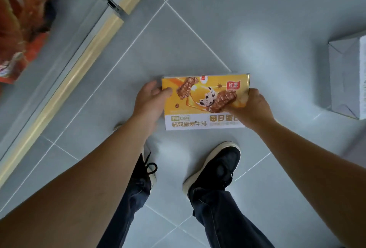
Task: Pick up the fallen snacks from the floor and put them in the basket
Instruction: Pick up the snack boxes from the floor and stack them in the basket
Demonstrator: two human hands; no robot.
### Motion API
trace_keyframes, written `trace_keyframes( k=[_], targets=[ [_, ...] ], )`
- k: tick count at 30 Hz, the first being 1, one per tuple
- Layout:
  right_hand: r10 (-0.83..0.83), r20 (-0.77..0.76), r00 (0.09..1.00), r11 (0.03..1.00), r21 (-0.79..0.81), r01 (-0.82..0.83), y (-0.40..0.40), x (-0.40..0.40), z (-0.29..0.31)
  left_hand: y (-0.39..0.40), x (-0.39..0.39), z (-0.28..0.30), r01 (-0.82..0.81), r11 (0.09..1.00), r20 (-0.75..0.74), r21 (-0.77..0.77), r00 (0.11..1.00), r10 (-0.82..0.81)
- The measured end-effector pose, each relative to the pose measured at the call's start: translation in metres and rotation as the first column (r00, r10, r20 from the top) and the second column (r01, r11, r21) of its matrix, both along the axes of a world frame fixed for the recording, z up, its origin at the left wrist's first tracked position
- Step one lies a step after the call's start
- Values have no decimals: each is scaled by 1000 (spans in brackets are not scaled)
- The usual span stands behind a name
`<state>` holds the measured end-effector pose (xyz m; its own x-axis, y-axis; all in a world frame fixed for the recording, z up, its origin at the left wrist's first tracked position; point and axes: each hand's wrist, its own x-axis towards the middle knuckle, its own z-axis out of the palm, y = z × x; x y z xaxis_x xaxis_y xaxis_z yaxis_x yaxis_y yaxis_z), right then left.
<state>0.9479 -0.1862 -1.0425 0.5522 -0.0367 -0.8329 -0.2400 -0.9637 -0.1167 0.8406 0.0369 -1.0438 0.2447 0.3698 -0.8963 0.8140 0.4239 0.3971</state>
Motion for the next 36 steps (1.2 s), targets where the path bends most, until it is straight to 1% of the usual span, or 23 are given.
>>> trace_keyframes(
  k=[2, 4, 6, 8, 10, 12, 16, 19, 22, 24, 26, 29, 30, 33, 35, 36],
  targets=[
    [-195, -62, 979, 979, 47, 198, -12, -4, -5, -2, 6, -8, 89, 996, 22, -28, 996, -89],
    [-381, -141, 914, 908, 130, 398, -17, -7, -12, -8, 8, -14, 162, 985, 14, -64, 987, -162],
    [-469, -172, 866, 850, 178, 496, -16, -10, -17, -13, 7, -20, 181, 980, -7, -85, 983, -182],
    [-541, -152, 827, 802, 203, 562, -13, -14, -19, -17, 5, -20, 194, 975, -48, -105, 979, -200],
    [-573, -138, 808, 780, 211, 589, -11, -20, -14, -19, -1, -14, 203, 973, -83, -111, 974, -213],
    [-579, -125, 806, 778, 210, 592, -13, -25, -2, -19, -7, -1, 197, 974, -98, -108, 973, -208],
    [-564, -115, 817, 787, 222, 575, -15, -33, 46, -10, -16, 50, 307, 949, -67, -68, 948, -312],
    [-550, -100, 829, 796, 239, 557, -16, -35, 114, -3, -14, 115, 365, 929, -16, -51, 930, -367],
    [-579, -72, 812, 769, 283, 573, -18, -32, 190, -1, -6, 190, 388, 921, 34, -7, 921, -388],
    [-617, -85, 783, 724, 330, 606, -19, -25, 248, -2, 2, 251, 380, 925, 50, 25, 923, -381],
    [-644, -104, 758, 685, 364, 631, -18, -19, 310, 0, 10, 310, 410, 910, 66, 61, 908, -413],
    [-676, -113, 729, 626, 435, 648, -20, -8, 411, 2, 30, 411, 389, 916, 144, 93, 905, -399],
    [-687, -102, 719, 608, 462, 646, -20, -5, 445, 4, 36, 444, 398, 910, 179, 120, 893, -414],
    [-717, -46, 695, 562, 552, 616, -15, -1, 516, 13, 48, 512, 392, 894, 240, 215, 867, -438],
    [-763, 7, 646, 513, 616, 598, -11, -3, 579, 20, 53, 568, 388, 883, 302, 266, 836, -458],
    [-776, 26, 630, 497, 641, 585, -10, -4, 596, 20, 54, 585, 384, 876, 327, 291, 821, -468]
  ],
)
